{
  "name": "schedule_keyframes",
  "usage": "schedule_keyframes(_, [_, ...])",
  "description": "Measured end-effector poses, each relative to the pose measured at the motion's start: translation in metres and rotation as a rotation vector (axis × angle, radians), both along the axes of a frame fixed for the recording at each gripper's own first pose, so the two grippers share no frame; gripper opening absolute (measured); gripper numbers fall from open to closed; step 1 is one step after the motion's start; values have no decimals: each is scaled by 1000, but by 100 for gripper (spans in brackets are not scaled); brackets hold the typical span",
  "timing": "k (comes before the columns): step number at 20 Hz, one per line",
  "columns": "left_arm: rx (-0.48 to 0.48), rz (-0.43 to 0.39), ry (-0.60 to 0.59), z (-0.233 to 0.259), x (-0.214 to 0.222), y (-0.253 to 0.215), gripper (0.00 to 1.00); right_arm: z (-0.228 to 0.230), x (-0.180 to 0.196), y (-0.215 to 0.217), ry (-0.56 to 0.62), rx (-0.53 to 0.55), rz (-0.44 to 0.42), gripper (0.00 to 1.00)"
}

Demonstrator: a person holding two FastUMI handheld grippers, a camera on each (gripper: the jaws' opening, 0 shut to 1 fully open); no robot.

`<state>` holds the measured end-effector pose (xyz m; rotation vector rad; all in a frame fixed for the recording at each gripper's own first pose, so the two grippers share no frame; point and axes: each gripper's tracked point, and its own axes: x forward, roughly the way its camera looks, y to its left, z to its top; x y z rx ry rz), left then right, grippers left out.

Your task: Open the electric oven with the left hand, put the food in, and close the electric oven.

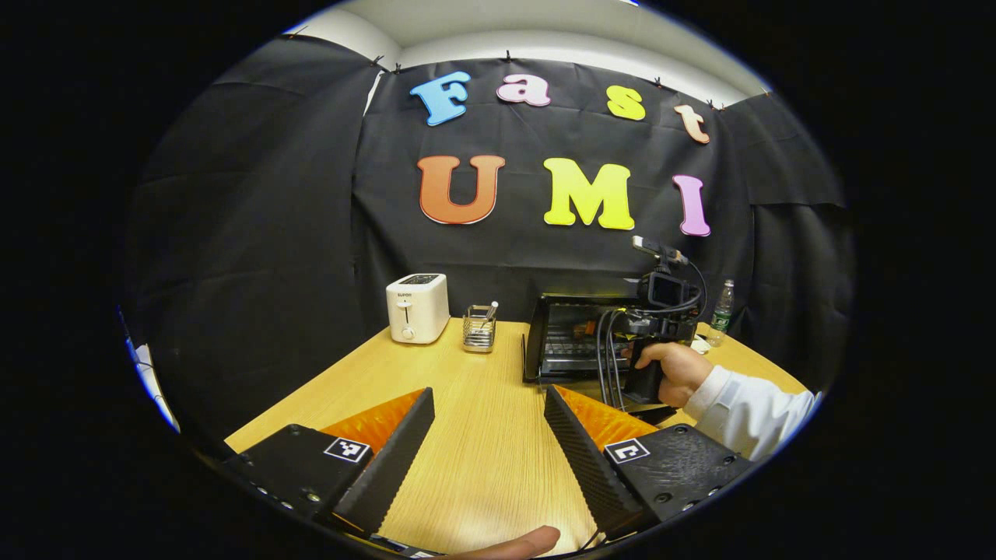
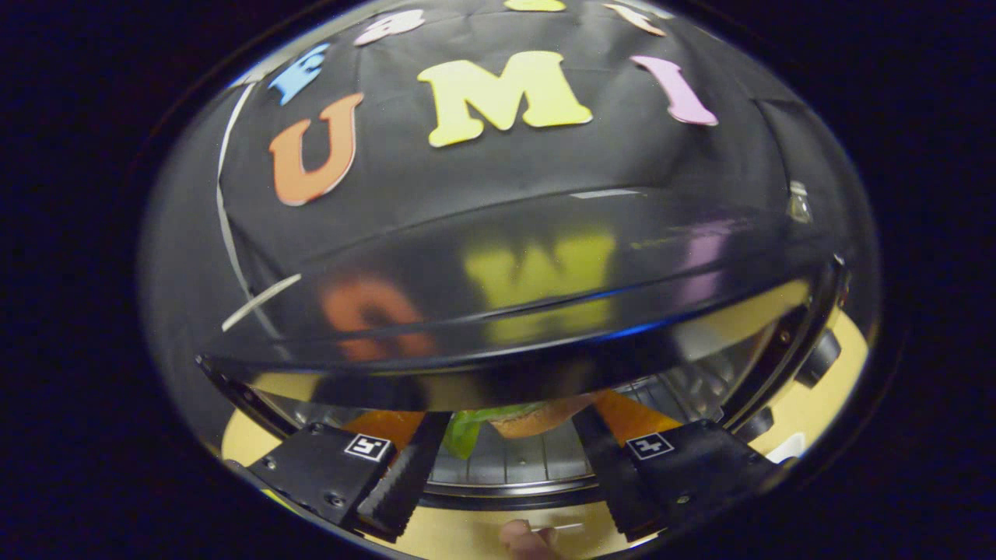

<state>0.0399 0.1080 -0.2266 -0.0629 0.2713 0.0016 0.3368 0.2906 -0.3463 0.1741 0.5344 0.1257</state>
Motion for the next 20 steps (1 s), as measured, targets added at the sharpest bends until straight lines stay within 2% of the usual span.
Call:
schedule_keyframes(4, [-5, 5, 4, -2, -2, 2, 94, -16, -7, 3, 137, -113, 56, 96])
schedule_keyframes(6, [8, 7, -1, -2, -5, 4, 94, -19, -15, 8, 176, -131, 85, 96])
schedule_keyframes(11, [20, 2, 45, -21, -8, 3, 94, -9, -53, 14, 304, -86, 177, 96])
schedule_keyframes(13, [19, 8, 63, -29, -10, 3, 94, 5, -66, 13, 300, -59, 205, 95])
schedule_keyframes(16, [9, 5, 87, -37, -13, -4, 94, 38, -83, 4, 225, -67, 237, 95])
schedule_keyframes(20, [3, -10, 106, -46, -4, -18, 94, 88, -123, -12, 114, 3, 259, 95])
